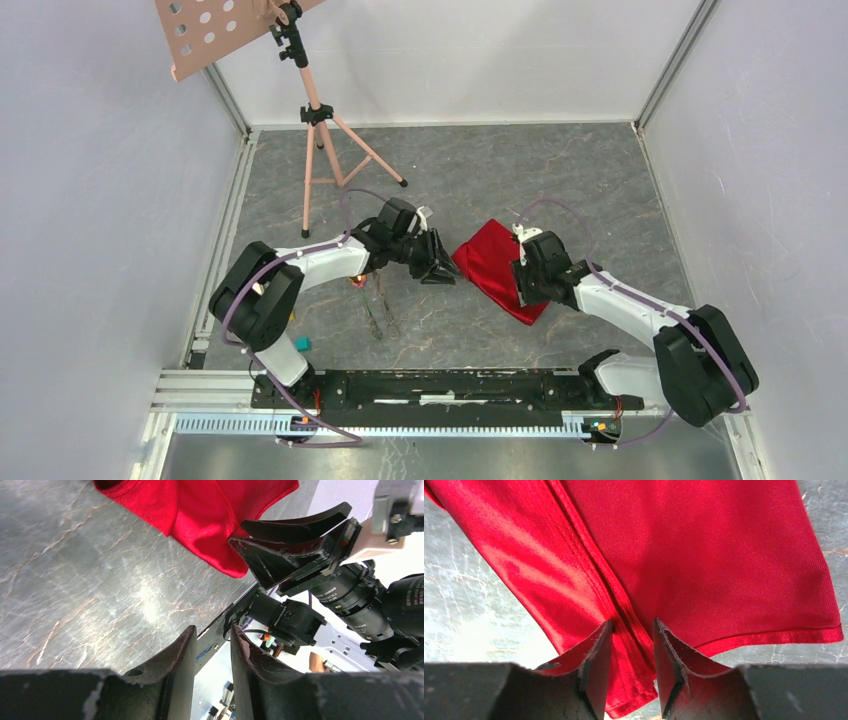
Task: Fold the napkin into a case and place the utensils inside
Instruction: Rotate the lower triangle-folded napkin at the center of the board, then smooth out the lower triangle-folded napkin at the center of the board.
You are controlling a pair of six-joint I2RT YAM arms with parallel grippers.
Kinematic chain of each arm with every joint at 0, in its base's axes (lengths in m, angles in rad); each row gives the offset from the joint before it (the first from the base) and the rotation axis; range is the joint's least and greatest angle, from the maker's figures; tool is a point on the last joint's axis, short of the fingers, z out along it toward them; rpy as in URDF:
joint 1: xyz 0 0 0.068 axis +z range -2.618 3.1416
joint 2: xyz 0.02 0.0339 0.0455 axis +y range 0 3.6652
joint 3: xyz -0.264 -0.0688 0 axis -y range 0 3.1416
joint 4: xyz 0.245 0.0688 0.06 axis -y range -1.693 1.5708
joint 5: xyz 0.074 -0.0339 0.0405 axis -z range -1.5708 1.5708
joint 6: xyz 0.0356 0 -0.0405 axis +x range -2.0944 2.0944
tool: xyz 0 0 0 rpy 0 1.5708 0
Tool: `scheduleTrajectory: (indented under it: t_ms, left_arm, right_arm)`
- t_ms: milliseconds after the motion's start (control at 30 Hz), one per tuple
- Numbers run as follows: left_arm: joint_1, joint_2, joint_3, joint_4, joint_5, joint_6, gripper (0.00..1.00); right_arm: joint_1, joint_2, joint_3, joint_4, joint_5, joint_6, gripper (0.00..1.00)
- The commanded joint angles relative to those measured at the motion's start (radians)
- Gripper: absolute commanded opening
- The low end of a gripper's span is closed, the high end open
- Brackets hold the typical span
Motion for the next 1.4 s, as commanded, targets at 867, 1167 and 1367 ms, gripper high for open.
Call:
scheduleTrajectory:
  t_ms: [867, 1167, 1367]
  left_arm:
    - [0.18, 0.032, 0.022, -0.079, 0.009, 0.14, 0.51]
    - [0.08, 0.073, 0.05, -0.078, -0.077, 0.105, 0.49]
    - [0.059, 0.066, 0.018, -0.062, -0.083, 0.095, 0.48]
  right_arm:
    - [0.254, 0.059, 0.061, 0.282, -0.186, 0.272, 0.55]
    - [0.193, 0.024, -0.009, 0.256, -0.288, 0.24, 0.62]
    - [0.195, 0.02, -0.133, 0.417, -0.372, 0.396, 0.63]
